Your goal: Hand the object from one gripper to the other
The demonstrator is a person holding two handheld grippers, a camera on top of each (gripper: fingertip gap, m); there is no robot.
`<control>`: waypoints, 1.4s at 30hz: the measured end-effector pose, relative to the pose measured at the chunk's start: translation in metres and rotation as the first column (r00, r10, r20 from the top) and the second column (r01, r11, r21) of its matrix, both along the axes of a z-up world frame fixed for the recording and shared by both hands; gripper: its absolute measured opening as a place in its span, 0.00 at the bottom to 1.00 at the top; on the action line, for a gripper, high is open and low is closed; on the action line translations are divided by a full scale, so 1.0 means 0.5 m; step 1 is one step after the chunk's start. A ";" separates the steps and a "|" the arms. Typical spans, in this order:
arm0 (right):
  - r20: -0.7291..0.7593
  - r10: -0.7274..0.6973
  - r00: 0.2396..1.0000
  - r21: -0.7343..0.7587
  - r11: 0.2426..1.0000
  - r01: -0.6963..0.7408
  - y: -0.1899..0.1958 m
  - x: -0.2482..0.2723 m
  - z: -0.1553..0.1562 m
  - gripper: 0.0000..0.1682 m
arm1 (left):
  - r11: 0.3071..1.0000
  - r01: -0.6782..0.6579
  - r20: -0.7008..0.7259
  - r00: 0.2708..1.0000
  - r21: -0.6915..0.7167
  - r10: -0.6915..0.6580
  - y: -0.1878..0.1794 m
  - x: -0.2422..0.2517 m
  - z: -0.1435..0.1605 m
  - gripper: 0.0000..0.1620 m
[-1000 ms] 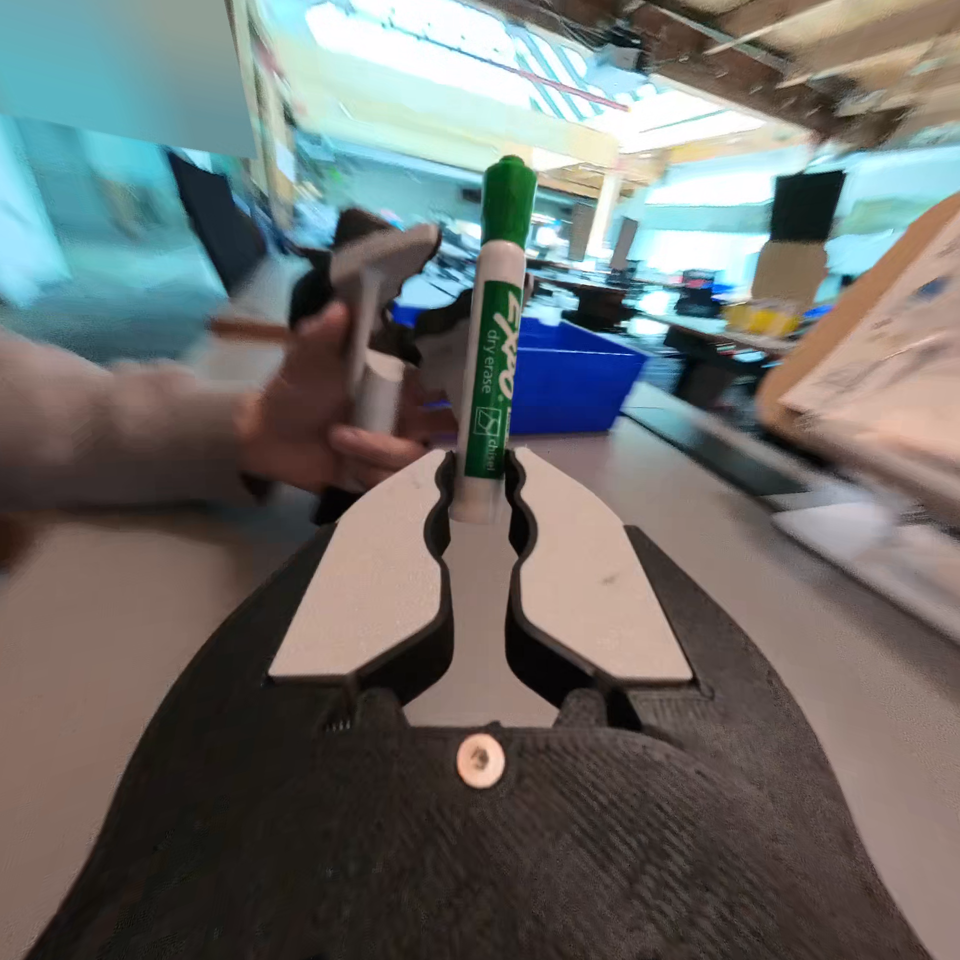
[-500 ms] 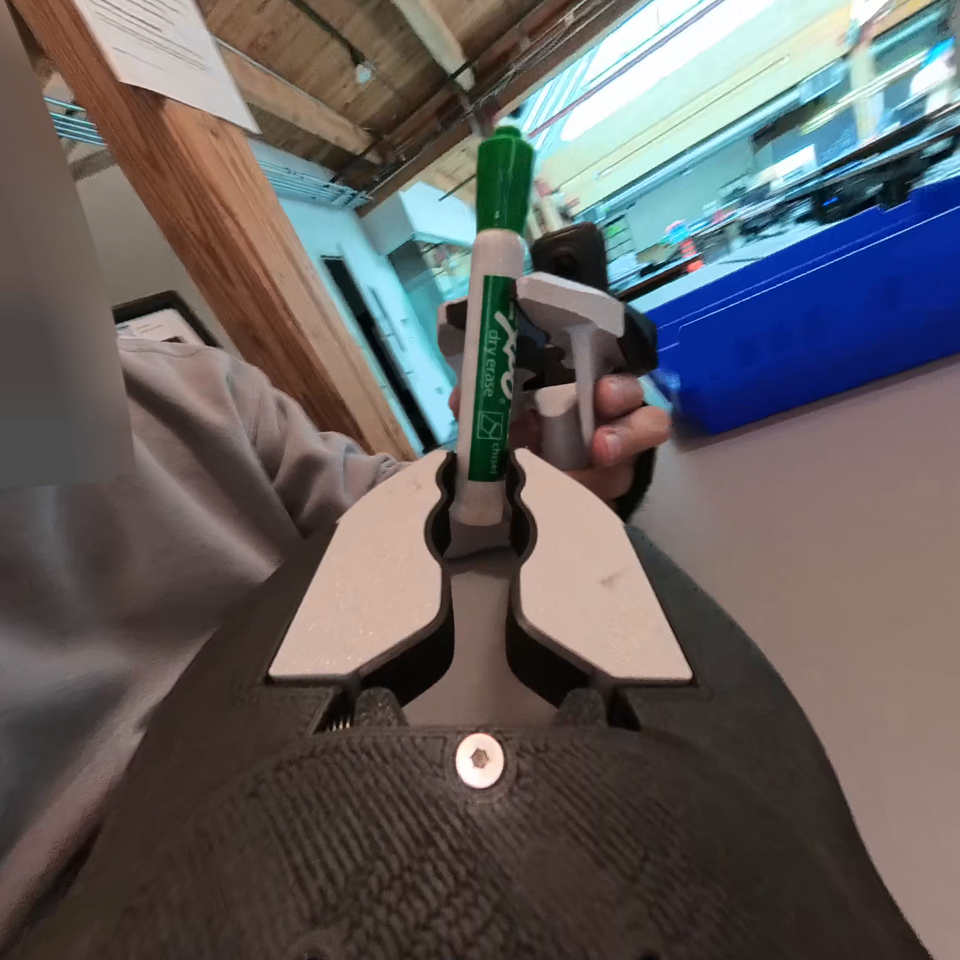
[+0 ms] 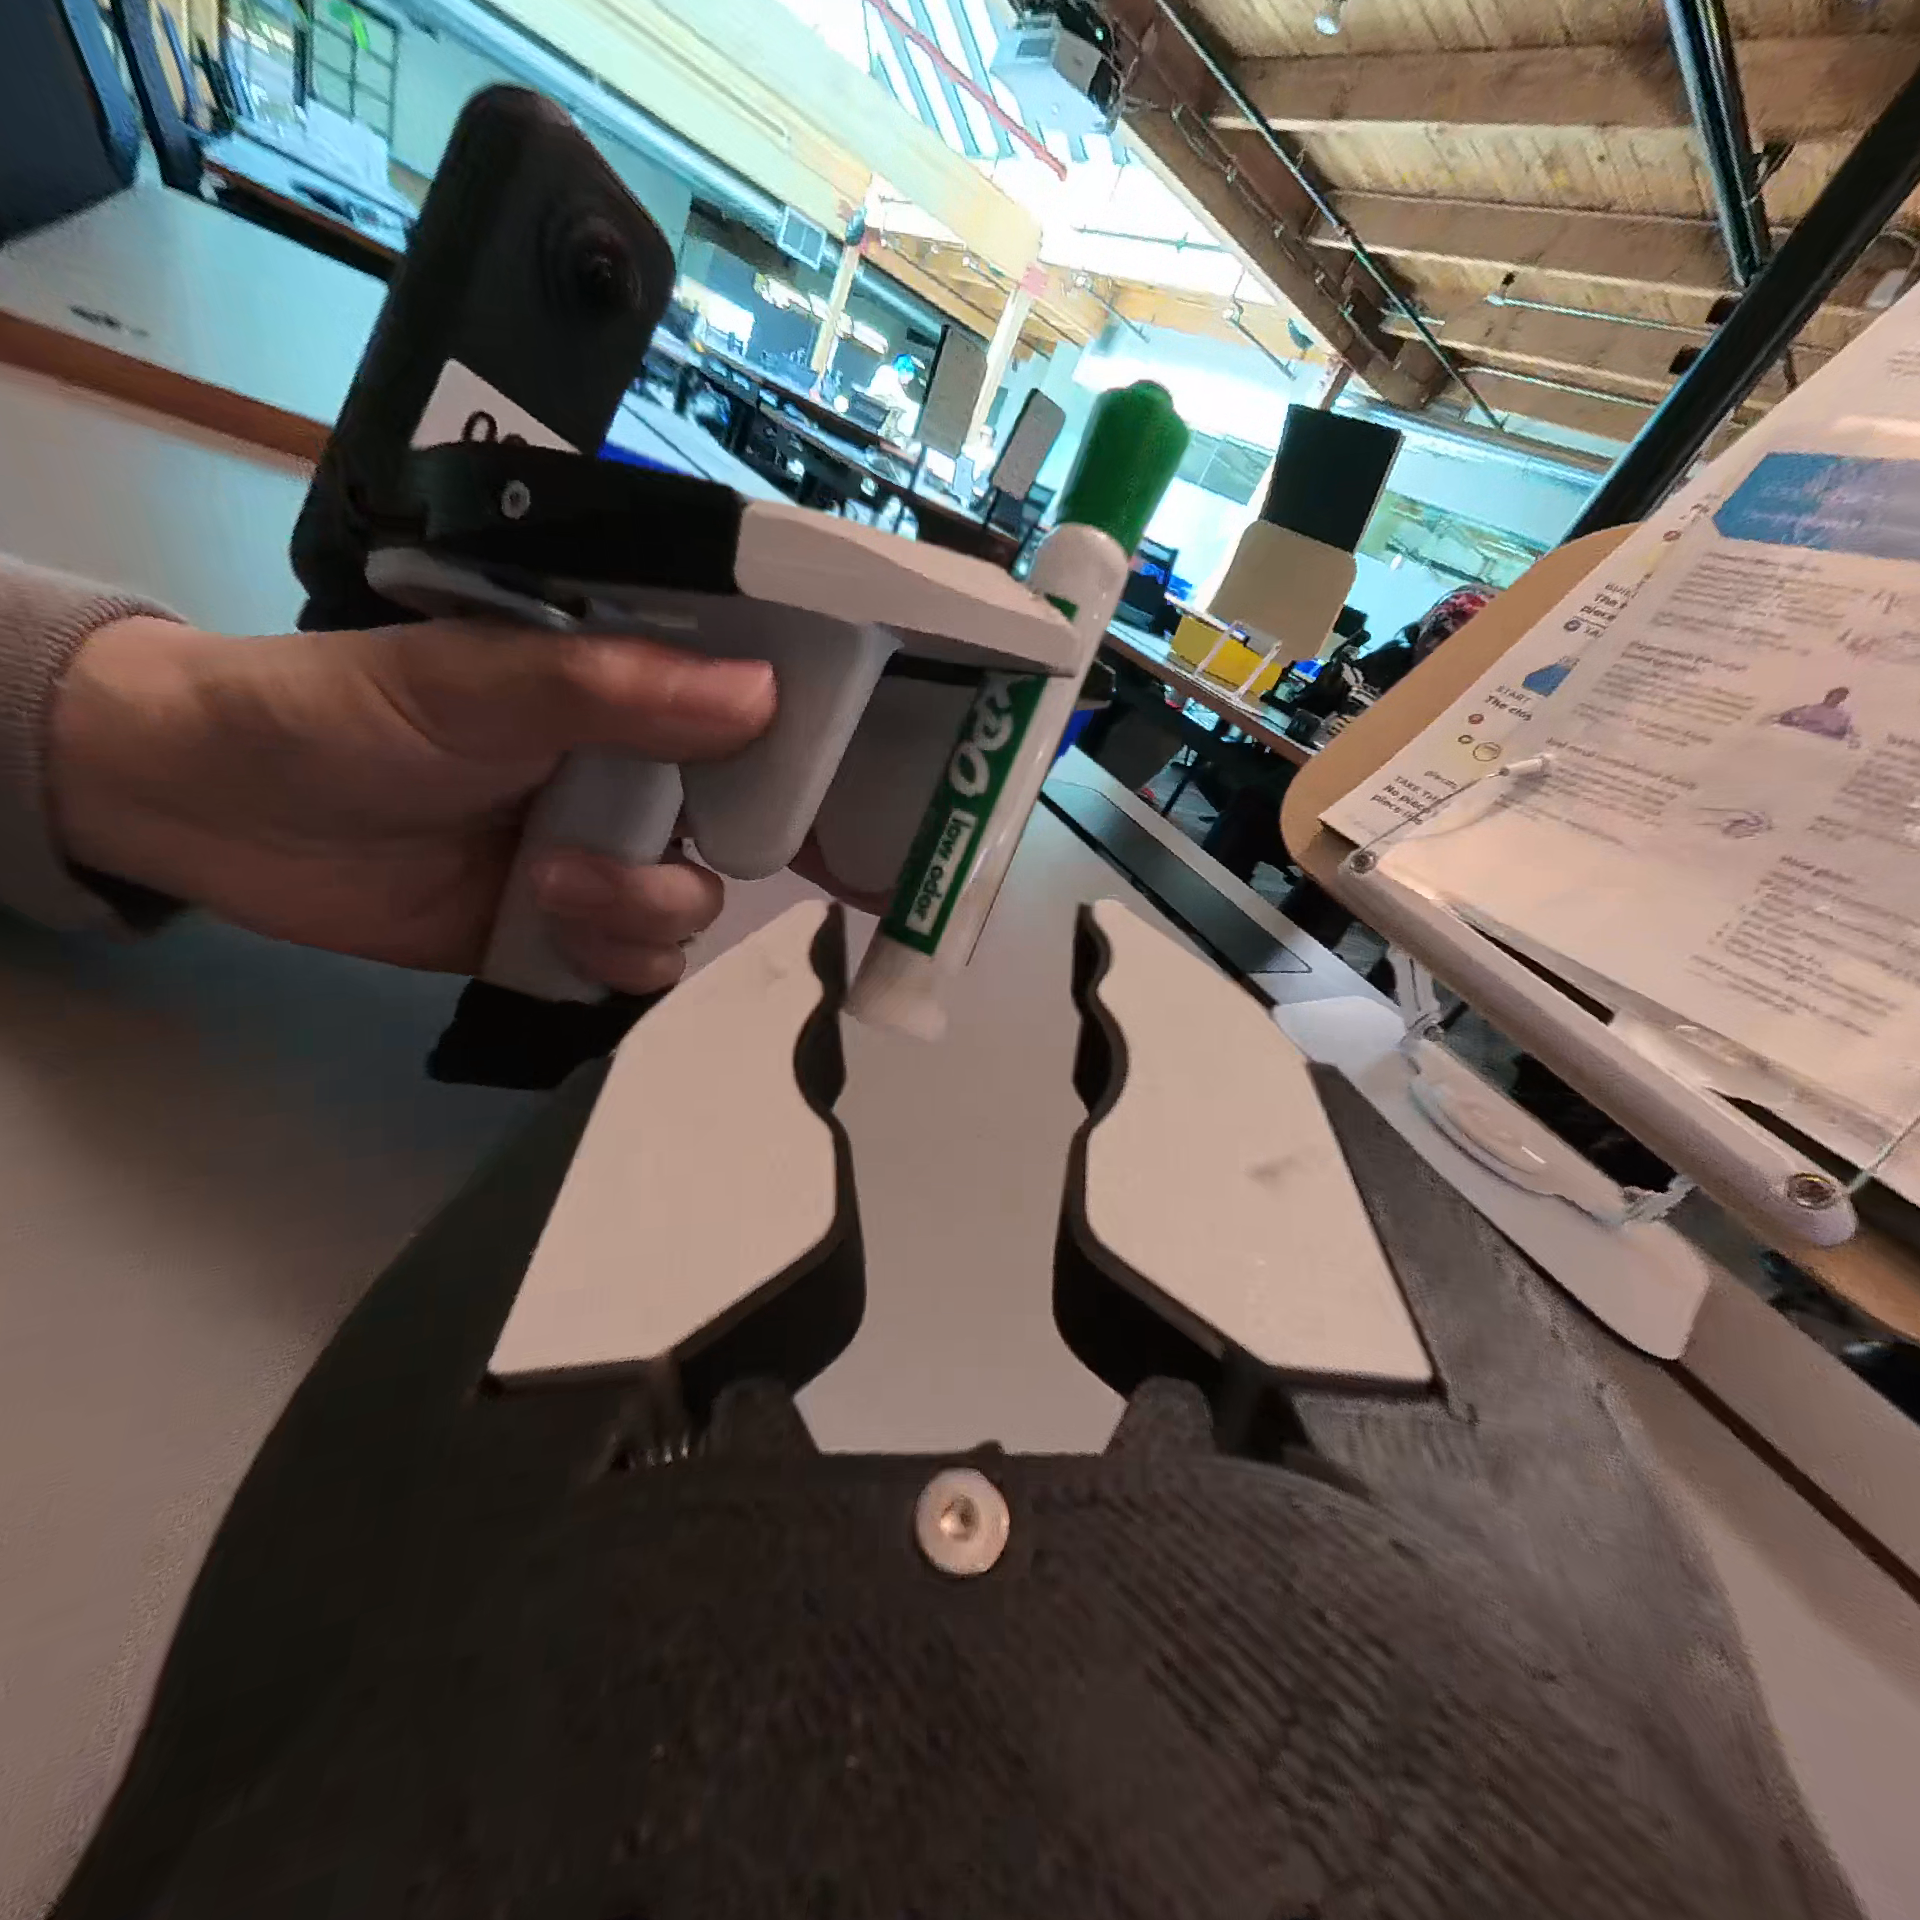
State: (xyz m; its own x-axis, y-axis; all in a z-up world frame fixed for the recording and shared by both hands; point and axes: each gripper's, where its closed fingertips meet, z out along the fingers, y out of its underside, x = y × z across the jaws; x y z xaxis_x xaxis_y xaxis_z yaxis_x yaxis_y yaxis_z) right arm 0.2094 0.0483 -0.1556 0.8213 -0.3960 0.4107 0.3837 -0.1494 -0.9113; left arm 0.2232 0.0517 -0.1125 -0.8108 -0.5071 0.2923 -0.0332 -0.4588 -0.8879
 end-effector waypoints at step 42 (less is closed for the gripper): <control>0.208 -0.085 0.974 -0.100 0.989 0.108 -0.025 0.024 -0.001 0.28 | 0.983 0.054 -0.074 0.996 0.173 -0.041 -0.024 0.001 -0.036 0.11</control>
